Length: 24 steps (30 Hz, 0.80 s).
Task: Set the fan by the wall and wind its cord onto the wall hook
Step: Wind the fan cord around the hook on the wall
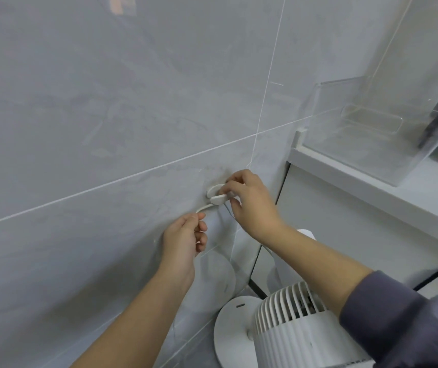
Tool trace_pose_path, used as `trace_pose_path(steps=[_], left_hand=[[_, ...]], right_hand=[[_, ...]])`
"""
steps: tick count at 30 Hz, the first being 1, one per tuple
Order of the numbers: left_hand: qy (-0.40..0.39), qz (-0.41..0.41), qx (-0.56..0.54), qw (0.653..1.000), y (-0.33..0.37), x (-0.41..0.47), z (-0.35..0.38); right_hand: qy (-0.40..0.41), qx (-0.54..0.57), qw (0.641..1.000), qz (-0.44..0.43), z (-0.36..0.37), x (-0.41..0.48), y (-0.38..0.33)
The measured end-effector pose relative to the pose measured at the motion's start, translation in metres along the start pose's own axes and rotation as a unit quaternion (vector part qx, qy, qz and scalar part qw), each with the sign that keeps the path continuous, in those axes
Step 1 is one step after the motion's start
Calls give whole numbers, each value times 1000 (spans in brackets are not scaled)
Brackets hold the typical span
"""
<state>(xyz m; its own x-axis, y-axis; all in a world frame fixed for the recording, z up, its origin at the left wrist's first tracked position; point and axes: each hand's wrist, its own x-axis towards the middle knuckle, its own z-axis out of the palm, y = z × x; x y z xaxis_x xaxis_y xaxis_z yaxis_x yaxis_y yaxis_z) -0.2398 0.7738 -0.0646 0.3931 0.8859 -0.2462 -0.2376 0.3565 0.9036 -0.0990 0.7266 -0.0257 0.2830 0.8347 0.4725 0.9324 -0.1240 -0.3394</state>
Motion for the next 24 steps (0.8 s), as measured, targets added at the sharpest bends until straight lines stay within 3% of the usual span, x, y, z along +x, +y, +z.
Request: trace_pose_path(steps=[8,18,24], left_hand=[[-11,67,-52,996,9,-7,13],[-5,137,42,990,9,-9,6],[7,142,64,988,11,-8,1]], right_hand=[[-13,83,996,23,-4,-2,0],[24,-126,992,-4,4,6,-9],[62,-159,985,-14,8,9,-13]])
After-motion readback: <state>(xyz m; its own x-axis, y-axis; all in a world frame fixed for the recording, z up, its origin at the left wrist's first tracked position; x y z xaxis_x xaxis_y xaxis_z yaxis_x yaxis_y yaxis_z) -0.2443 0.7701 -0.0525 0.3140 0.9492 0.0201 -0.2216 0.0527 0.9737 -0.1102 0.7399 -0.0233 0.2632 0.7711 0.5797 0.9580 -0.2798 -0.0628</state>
